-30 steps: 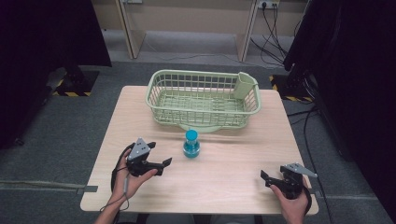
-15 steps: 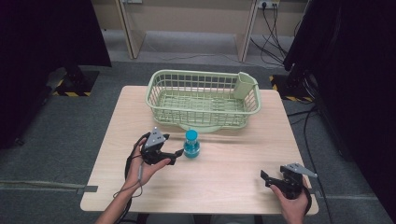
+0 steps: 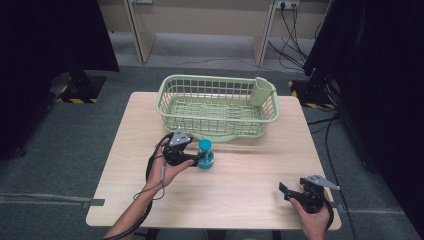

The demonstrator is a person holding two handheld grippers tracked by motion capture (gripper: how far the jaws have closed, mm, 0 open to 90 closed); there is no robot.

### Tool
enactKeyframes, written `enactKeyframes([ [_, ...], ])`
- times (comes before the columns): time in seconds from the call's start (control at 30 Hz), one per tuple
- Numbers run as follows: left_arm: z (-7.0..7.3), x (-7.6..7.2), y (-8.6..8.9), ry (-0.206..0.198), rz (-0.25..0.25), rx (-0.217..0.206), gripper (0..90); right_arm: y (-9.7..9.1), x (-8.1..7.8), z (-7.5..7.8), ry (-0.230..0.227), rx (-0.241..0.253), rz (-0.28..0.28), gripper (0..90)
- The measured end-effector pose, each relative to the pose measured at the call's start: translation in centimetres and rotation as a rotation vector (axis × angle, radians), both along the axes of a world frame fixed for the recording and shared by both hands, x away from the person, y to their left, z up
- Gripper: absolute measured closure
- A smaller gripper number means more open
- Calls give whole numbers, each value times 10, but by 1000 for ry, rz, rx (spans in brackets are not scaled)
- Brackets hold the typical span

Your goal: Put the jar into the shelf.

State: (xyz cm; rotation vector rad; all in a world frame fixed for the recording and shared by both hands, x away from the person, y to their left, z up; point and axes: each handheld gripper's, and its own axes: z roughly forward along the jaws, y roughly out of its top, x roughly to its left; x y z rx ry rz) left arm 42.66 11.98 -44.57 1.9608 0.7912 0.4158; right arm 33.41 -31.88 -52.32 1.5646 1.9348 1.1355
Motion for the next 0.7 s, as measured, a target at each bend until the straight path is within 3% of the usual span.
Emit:
enactKeyframes([
  [0.7, -1, 19, -17, 57, -37, 36, 427, 0, 0, 0, -1, 0, 1, 72],
])
